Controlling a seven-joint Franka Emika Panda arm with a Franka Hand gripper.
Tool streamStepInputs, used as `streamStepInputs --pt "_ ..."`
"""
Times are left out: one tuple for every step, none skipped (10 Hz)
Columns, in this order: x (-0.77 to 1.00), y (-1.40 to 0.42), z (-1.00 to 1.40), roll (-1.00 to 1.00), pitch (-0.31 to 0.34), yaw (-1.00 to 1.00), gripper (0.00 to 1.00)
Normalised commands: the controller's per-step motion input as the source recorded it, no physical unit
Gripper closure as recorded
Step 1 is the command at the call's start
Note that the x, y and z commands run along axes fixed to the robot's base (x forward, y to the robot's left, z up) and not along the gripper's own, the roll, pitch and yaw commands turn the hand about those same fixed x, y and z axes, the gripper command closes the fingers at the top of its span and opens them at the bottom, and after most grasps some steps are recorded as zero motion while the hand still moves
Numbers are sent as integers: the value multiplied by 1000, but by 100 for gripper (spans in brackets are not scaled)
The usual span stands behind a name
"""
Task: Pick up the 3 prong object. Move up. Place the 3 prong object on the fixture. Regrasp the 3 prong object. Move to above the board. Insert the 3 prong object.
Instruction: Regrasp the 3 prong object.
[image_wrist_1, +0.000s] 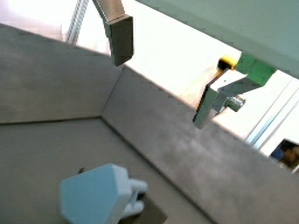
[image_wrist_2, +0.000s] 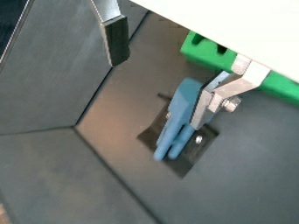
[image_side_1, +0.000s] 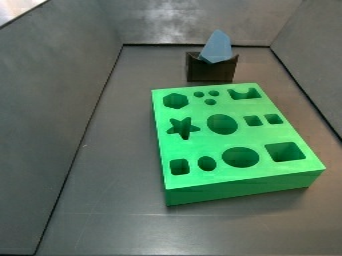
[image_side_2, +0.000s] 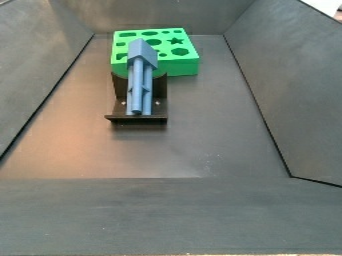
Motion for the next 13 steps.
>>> streamStepInputs --pt "110 -52 -11 873 219 224 0" --pt "112 -55 -12 630 176 247 0" --pt "113 -56 -13 445 138 257 0" --pt "111 -53 -8 335 114 260 0" --pt "97 -41 1 187 44 249 0" --pt "90 -44 -6 159 4 234 0" --pt "87 -44 -5 150 -16 208 0" --pt "34 45 -1000 154 41 216 0" --pt "39 45 -1000 151 26 182 0" --pt "46 43 -1000 147 -2 167 0" --pt "59 35 -1000 118 -48 143 0" --pt "73 35 -1000 91 -77 115 0" --pt "81 31 -1000 80 -86 88 0"
